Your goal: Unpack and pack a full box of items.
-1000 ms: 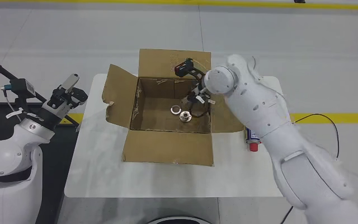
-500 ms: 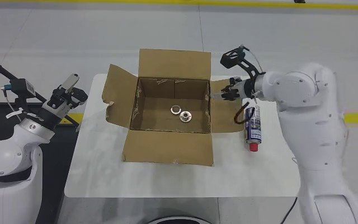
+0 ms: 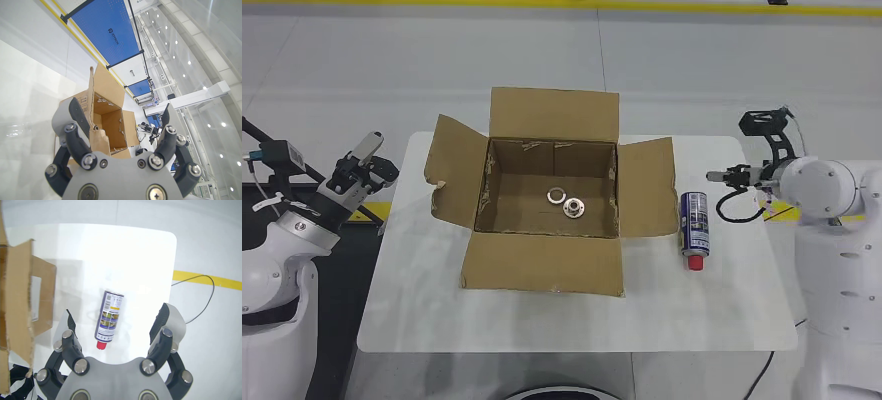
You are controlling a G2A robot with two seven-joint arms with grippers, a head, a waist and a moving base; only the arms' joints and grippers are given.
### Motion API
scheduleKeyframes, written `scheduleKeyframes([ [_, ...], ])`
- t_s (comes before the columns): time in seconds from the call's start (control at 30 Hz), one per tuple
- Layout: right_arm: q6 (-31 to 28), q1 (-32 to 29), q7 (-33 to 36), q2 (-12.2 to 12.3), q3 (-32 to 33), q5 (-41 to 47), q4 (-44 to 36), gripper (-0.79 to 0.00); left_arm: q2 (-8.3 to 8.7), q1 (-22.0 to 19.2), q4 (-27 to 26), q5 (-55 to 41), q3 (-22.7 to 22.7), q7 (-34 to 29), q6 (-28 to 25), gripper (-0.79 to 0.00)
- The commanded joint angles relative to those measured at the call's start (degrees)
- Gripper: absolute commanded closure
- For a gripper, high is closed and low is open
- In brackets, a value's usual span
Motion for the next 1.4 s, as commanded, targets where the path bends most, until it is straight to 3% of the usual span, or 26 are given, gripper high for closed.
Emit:
scheduleKeyframes([
  [0.0,-0.52,-0.2,0.72,0.18,0.23,0.22,1.56,-0.785,0.0,0.0,0.0,0.0,0.0,0.0,0.0,-0.785],
  [0.83,3.51,-5.73,0.86,0.08,-8.22,1.94,7.46,-0.785,0.0,0.0,0.0,0.0,0.0,0.0,0.0,-0.785],
  [1.17,2.98,-4.81,-0.2,-0.16,-9.58,6.75,12.52,-0.696,0.0,0.0,0.0,0.0,0.0,0.0,0.0,-0.785],
  [1.23,2.92,-4.41,-0.56,-0.17,-9.82,7.1,13.54,-0.646,0.0,0.0,0.0,0.0,0.0,0.0,0.0,-0.785],
  [1.33,2.25,-3.79,-0.65,-0.19,-9.8,9.29,14.76,-0.409,0.0,0.0,0.0,0.0,0.0,0.0,0.0,-0.785],
  [1.37,1.97,-3.58,-0.66,-0.17,-9.62,10.2,15.18,-0.369,0.0,0.0,0.0,0.0,0.0,0.0,0.0,-0.785],
])
